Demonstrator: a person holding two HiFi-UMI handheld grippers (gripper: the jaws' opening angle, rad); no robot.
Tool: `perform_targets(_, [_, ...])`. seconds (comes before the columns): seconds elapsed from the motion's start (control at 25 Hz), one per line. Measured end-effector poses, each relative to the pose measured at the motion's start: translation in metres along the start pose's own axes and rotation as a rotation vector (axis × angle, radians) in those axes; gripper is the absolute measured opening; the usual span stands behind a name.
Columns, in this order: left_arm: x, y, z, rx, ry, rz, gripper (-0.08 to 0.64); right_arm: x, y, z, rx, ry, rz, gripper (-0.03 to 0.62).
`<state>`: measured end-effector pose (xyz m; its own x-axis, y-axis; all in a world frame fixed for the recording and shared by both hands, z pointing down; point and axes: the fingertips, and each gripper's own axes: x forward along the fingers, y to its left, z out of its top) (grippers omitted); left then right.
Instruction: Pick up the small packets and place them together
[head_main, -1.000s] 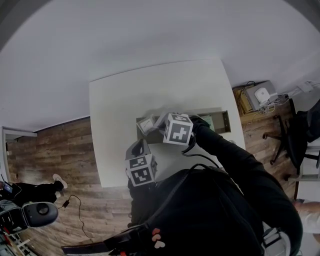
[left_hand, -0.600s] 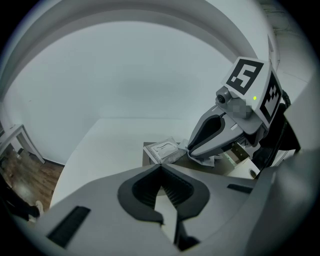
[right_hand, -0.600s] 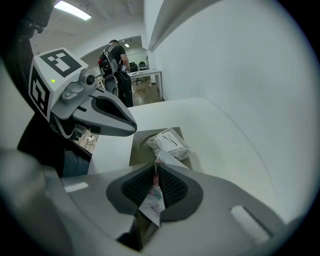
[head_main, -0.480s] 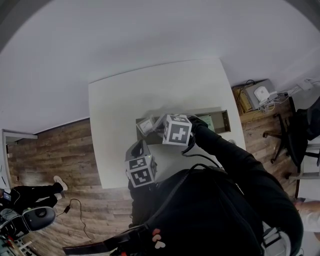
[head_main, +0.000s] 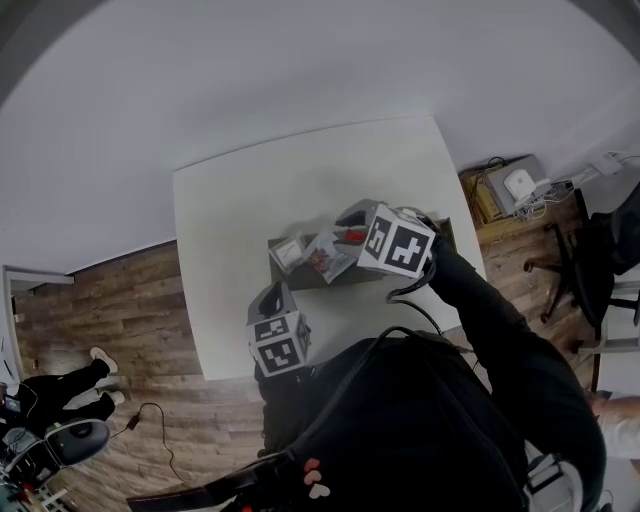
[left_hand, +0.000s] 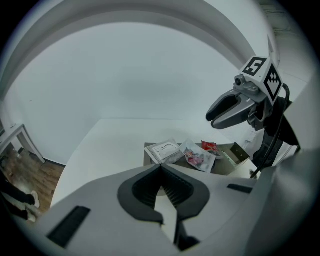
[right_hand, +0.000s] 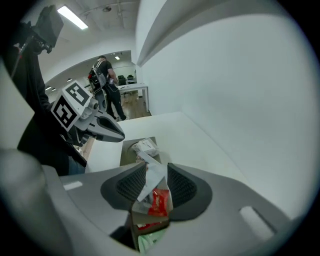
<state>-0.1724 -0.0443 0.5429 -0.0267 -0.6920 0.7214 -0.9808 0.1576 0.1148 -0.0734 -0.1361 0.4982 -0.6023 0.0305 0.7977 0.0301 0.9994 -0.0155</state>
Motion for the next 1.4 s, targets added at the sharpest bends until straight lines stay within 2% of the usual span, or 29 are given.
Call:
perform_targets(0.12, [0.000, -0.001, 0.001, 0.004, -0.002, -0.004, -0.002, -0.039, -0.026, -0.030, 0.075, 0.001, -0.079, 0.129])
perform_targets(0.28, [0.002, -0.005, 0.001, 0.013, -0.002, -0.013, -0.002, -0.067, -0.040, -0.091, 0.158, 0.091, -0.129, 0.129])
perform_targets(0.44, [0.004, -0.009, 0.004, 0.027, -0.002, -0.022, -0.002, -0.069, -0.034, -0.142, 0.217, 0.160, -0.125, 0.129])
perform_targets(0.6, [0.002, -0.010, 0.005, 0.035, -0.003, -0.021, -0.002, -0.056, -0.022, -0.176, 0.259, 0.216, -0.079, 0.129])
perform_targets(1.0, [-0.001, -0.006, 0.002, 0.017, -0.006, -0.006, -0.002, -0.020, -0.005, -0.210, 0.228, 0.333, 0.046, 0.138])
perform_targets(1.16, [0.000, -0.007, 0.001, 0.019, 0.001, -0.008, -0.002, -0.012, 0.001, -0.217, 0.181, 0.391, 0.076, 0.137])
perform_targets(1.32, [0.001, -0.008, 0.003, 0.017, -0.003, -0.009, 0.000, -0.004, -0.001, -0.223, 0.122, 0.434, 0.076, 0.085])
perform_targets(1.4, [0.001, -0.007, 0.002, 0.014, 0.003, -0.010, -0.001, -0.002, 0.003, -0.228, 0.129, 0.456, 0.099, 0.083])
